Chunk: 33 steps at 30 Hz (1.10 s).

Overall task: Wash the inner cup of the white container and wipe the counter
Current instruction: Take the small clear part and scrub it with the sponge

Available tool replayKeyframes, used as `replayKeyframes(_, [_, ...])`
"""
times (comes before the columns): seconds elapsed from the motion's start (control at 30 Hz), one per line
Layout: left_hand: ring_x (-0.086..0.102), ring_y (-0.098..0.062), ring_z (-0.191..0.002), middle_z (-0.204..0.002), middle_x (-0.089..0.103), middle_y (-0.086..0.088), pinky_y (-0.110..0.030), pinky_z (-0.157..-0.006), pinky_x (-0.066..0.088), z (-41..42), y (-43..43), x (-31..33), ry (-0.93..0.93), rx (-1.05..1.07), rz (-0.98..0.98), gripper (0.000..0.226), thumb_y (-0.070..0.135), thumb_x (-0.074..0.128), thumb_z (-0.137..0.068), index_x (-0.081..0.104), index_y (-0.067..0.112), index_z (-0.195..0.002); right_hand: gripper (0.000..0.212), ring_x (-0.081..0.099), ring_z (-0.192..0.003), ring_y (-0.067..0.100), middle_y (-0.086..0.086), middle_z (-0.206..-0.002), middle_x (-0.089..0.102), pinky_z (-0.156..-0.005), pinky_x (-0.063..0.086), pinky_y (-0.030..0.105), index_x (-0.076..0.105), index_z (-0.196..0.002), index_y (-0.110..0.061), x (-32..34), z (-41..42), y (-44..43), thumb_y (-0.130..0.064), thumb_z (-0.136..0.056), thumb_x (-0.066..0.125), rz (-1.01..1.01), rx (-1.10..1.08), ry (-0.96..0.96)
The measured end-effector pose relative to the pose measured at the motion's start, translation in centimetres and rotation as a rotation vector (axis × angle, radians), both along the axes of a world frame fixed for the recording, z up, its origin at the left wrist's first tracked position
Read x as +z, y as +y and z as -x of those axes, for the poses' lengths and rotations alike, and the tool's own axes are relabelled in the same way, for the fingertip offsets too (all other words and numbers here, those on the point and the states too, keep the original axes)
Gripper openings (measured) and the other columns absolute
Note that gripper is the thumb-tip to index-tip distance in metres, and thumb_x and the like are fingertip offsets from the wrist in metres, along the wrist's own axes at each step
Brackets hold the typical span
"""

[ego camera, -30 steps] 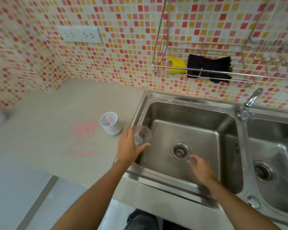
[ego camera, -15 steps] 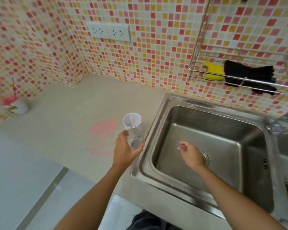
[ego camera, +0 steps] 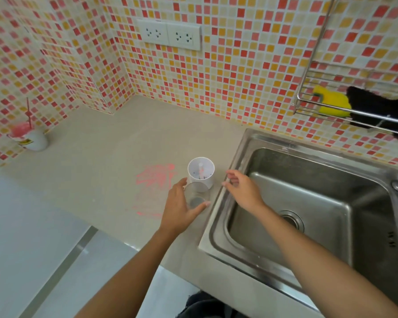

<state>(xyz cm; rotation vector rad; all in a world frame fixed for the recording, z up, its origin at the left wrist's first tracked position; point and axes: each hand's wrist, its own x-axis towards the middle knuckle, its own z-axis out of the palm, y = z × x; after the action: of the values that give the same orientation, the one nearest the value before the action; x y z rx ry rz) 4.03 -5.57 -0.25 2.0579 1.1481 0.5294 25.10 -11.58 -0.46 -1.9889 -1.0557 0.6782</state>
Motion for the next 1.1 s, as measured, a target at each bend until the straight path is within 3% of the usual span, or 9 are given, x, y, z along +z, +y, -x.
replayKeyframes(0.1, [0.043, -0.016, -0.124, -0.136, 0.047, -0.002, -0.033, -0.103, 0.039, -0.3, 1.8, 1.6, -0.077, -0.011, -0.085, 0.068, 0.053, 0.06, -0.086, 0.037, 0.015, -0.139, 0.056, 0.057, -0.113, 0.018, 0.002, -0.126, 0.06, -0.098, 0.043, 0.031, 0.053, -0.133, -0.016, 0.8, 0.3, 1.9, -0.027, -0.082, 0.073, 0.001, 0.076, -0.033])
replayKeyframes(0.23, [0.046, -0.023, -0.115, -0.127, 0.055, -0.006, -0.035, -0.099, 0.04, -2.3, 5.8, 3.4, -0.023, -0.112, -0.3, 0.037, 0.028, 0.049, -0.097, 0.051, 0.014, -0.132, 0.075, 0.046, -0.126, 0.018, -0.001, -0.145, 0.044, -0.106, 0.039, 0.035, 0.038, -0.144, -0.023, 2.1, 0.4, 4.0, -0.033, -0.079, 0.076, 0.054, 0.218, -0.071])
replayKeyframes(0.4, [0.05, -0.031, -0.102, -0.117, 0.062, -0.009, -0.034, -0.088, 0.042, -4.3, 8.8, 4.3, 0.19, -0.422, -0.345, 0.033, 0.011, 0.051, -0.096, 0.061, 0.015, -0.127, 0.089, 0.038, -0.134, 0.014, -0.007, -0.151, 0.036, -0.109, 0.033, 0.033, 0.026, -0.149, -0.033, 2.9, 0.2, 5.4, -0.038, -0.076, 0.077, 0.134, 0.338, -0.026])
replayKeyframes(0.53, [0.056, -0.032, -0.095, -0.108, 0.066, -0.012, -0.032, -0.083, 0.041, -4.6, 10.2, 4.7, 0.18, -0.461, -0.365, 0.028, 0.007, 0.052, -0.095, 0.067, 0.011, -0.118, 0.072, 0.046, -0.123, 0.011, -0.011, -0.141, 0.048, -0.096, 0.036, 0.026, 0.038, -0.141, -0.038, 3.2, 0.4, 5.9, -0.034, -0.08, 0.075, 0.145, 0.366, -0.088])
replayKeyframes(0.67, [0.057, -0.032, -0.094, -0.101, 0.067, -0.012, -0.035, -0.079, 0.044, -4.8, 10.9, 4.8, 0.191, -0.477, -0.374, 0.023, 0.008, 0.052, -0.095, 0.069, 0.009, -0.111, 0.045, 0.057, -0.112, 0.018, -0.006, -0.126, 0.06, -0.09, 0.045, 0.033, 0.052, -0.125, -0.034, 2.2, 0.6, 5.6, -0.031, -0.083, 0.07, 0.164, 0.36, -0.248])
replayKeyframes(0.87, [0.056, -0.029, -0.097, -0.101, 0.066, -0.012, -0.035, -0.079, 0.046, -5.4, 10.7, 4.9, 0.148, -0.431, -0.351, 0.021, 0.013, 0.052, -0.097, 0.068, 0.006, -0.108, 0.044, 0.058, -0.109, 0.026, 0.004, -0.122, 0.063, -0.085, 0.048, 0.037, 0.052, -0.123, -0.028, 2.1, 0.9, 5.9, -0.039, -0.084, 0.069, 0.199, 0.299, -0.392])
replayKeyframes(1.0, [0.059, -0.027, -0.095, -0.101, 0.068, -0.011, -0.026, -0.078, 0.04, -6.2, 11.2, 5.6, 0.091, -0.368, -0.365, 0.02, 0.015, 0.055, -0.096, 0.068, 0.005, -0.106, 0.046, 0.059, -0.11, 0.025, 0.004, -0.123, 0.062, -0.087, 0.05, 0.038, 0.05, -0.124, -0.026, 2.2, 0.9, 6.2, -0.036, -0.084, 0.069, 0.214, 0.252, -0.378])
replayKeyframes(1.1, [0.06, -0.027, -0.094, -0.101, 0.068, -0.011, -0.026, -0.078, 0.042, -6.3, 12.0, 6.4, 0.066, -0.338, -0.395, 0.019, 0.014, 0.057, -0.094, 0.068, 0.006, -0.108, 0.054, 0.059, -0.111, 0.027, 0.005, -0.126, 0.06, -0.089, 0.051, 0.043, 0.038, -0.127, -0.031, 2.6, 0.8, 6.2, -0.026, -0.084, 0.07, 0.214, 0.262, -0.32])
